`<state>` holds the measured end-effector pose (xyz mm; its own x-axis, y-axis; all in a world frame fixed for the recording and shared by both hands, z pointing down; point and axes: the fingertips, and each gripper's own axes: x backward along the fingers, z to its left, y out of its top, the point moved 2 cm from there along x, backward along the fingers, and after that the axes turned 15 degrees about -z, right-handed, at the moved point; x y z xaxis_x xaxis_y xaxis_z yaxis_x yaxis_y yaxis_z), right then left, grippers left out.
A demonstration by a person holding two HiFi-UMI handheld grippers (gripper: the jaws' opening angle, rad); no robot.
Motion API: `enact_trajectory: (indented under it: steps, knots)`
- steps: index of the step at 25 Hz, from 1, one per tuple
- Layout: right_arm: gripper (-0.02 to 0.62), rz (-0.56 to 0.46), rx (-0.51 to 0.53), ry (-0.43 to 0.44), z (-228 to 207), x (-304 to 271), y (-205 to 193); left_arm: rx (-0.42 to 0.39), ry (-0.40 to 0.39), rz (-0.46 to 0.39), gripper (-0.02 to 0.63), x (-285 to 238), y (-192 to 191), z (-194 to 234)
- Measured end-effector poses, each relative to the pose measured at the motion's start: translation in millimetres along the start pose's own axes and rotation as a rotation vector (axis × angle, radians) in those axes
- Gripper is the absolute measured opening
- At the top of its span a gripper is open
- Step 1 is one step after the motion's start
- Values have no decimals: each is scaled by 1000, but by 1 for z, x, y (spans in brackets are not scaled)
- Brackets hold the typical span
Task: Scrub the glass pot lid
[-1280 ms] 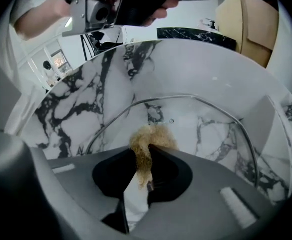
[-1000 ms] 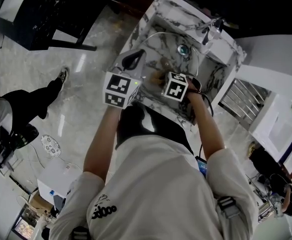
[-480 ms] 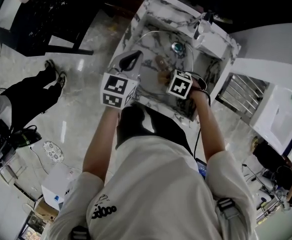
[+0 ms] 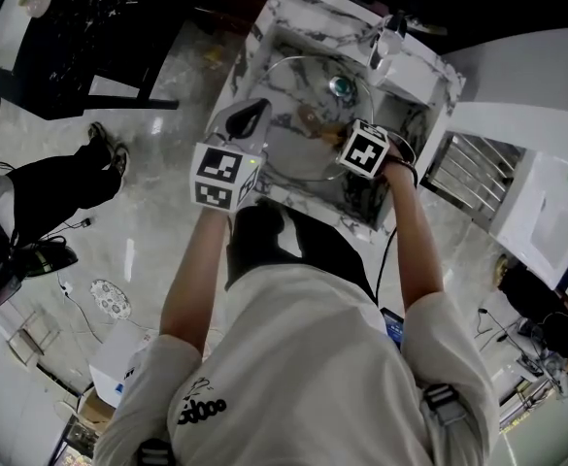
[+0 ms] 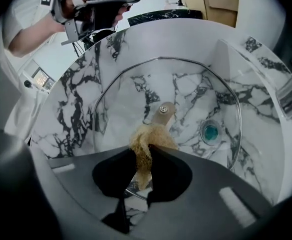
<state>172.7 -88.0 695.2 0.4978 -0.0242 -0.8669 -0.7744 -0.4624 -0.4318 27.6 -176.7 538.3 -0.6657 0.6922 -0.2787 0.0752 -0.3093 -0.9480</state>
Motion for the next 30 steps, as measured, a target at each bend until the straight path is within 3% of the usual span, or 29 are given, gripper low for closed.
enact_trajectory:
  steps: [8,23,30]
  knots:
    - [56,-14,-37,-51,-30,0,3,6,5,5,11,1,-2,4]
    - [57,-64,90,-288,-80,-10,48,17,51,-1,11,15,-4,15]
    - [60,-95,153,-296,-83,-23,73,22,83,9,11,21,-6,18]
